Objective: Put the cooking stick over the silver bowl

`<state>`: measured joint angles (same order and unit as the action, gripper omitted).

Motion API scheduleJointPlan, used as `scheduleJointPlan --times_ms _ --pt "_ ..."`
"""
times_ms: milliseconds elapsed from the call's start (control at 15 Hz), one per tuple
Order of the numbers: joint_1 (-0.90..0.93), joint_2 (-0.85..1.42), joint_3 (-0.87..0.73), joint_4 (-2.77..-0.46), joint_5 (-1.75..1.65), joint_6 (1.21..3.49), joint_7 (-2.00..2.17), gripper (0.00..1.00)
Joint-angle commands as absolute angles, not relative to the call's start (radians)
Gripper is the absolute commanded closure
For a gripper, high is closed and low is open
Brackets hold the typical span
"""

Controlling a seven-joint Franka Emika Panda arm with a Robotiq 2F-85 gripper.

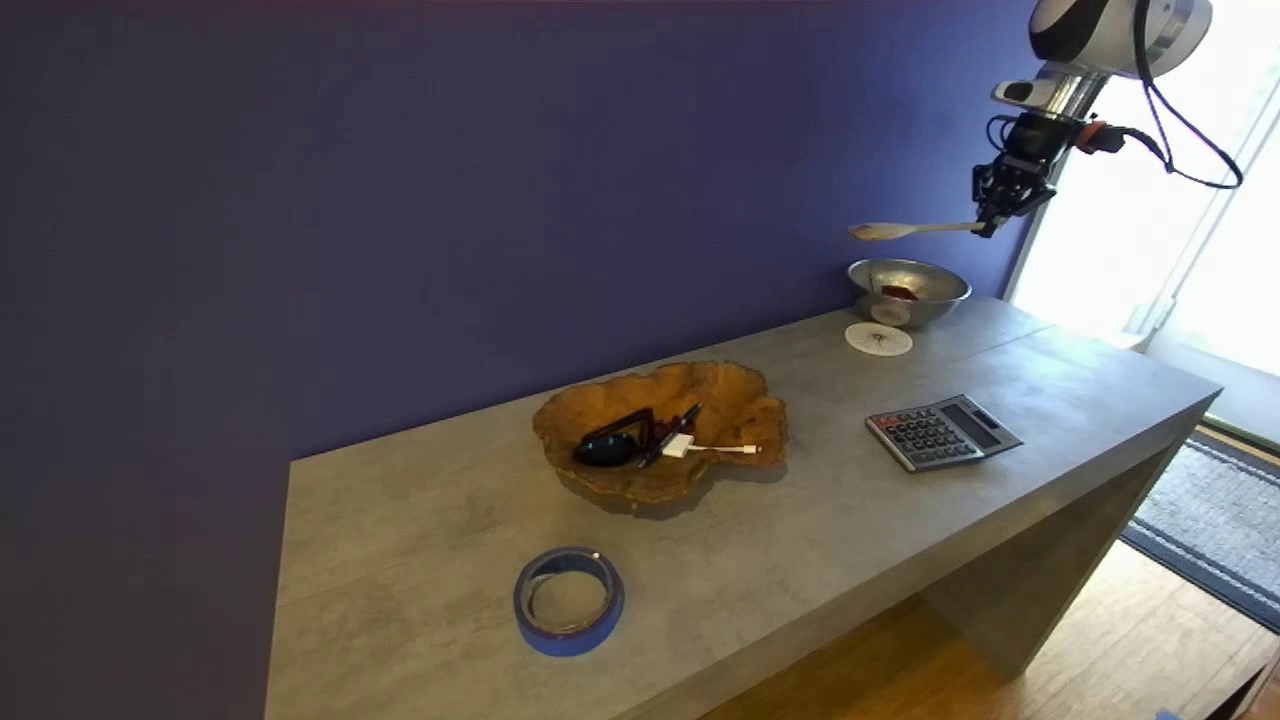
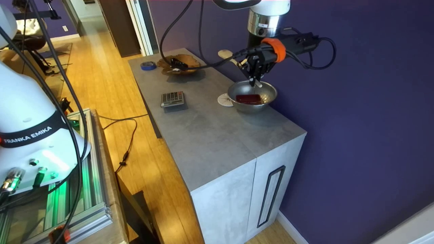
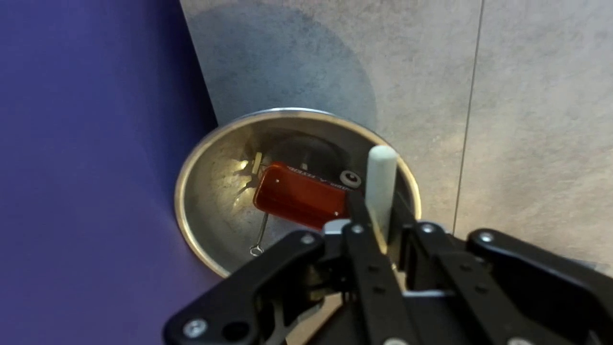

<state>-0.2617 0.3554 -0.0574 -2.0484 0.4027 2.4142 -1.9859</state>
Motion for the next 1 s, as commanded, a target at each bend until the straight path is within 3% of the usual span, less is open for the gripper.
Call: scheduleJointPlan --times_ms 0,933 --pt "-0.285 0.425 -0.034 -2.001 0.404 2.465 -1.991 0.97" --pt "-0.282 0.567 -0.015 -1.904 0.285 2.577 -1.885 0.97"
